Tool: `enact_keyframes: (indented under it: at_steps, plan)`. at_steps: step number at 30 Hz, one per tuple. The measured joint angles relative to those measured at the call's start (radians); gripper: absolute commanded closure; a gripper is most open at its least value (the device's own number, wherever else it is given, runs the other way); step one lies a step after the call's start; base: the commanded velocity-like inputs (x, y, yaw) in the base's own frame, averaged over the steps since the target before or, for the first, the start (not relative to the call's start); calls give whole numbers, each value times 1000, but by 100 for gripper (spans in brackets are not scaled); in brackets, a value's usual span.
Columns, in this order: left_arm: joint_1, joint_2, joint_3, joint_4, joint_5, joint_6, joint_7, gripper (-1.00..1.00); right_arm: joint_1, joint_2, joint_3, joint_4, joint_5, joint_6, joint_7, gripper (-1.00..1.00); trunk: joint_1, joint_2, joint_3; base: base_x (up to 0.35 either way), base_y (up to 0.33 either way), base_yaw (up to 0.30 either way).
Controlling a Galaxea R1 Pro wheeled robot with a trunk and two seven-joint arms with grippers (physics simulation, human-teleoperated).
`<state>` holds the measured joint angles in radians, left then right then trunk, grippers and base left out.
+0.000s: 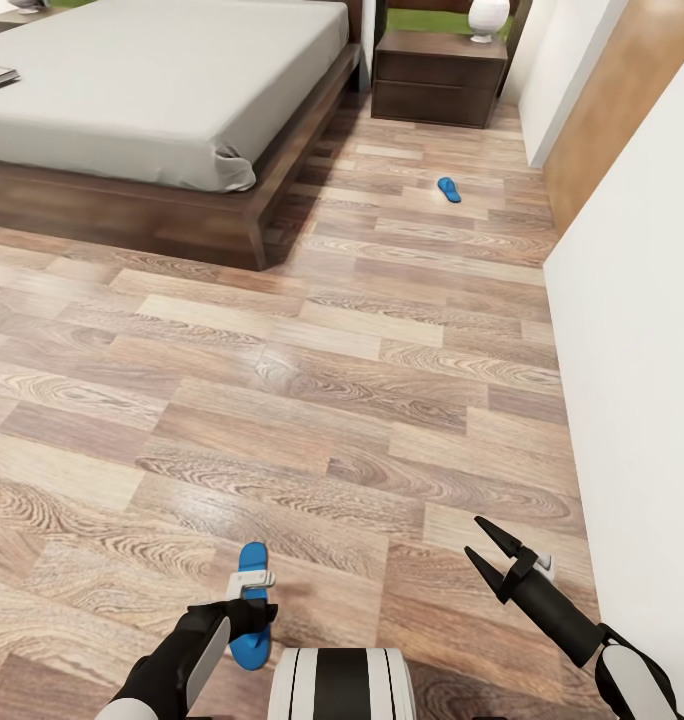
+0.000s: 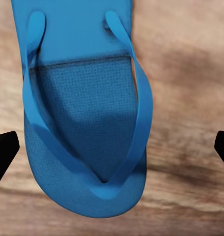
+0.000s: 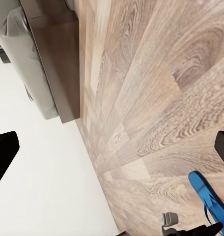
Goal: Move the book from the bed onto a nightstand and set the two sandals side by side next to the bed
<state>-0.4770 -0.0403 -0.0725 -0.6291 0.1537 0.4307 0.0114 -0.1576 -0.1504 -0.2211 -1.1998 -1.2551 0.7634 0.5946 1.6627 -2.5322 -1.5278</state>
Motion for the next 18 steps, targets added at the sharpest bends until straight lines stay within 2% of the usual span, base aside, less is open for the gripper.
enact_keyframes:
  at_steps: [8,18]
  plan:
    - [0,0,0,0,1,-1,1,-100,0,0,0,0,0,0,0,-100,0,0,0,0,0,0]
    - [0,0,0,0,1,-12,2,-100,0,0,0,0,0,0,0,-100,5,-2,-39,0,0,0]
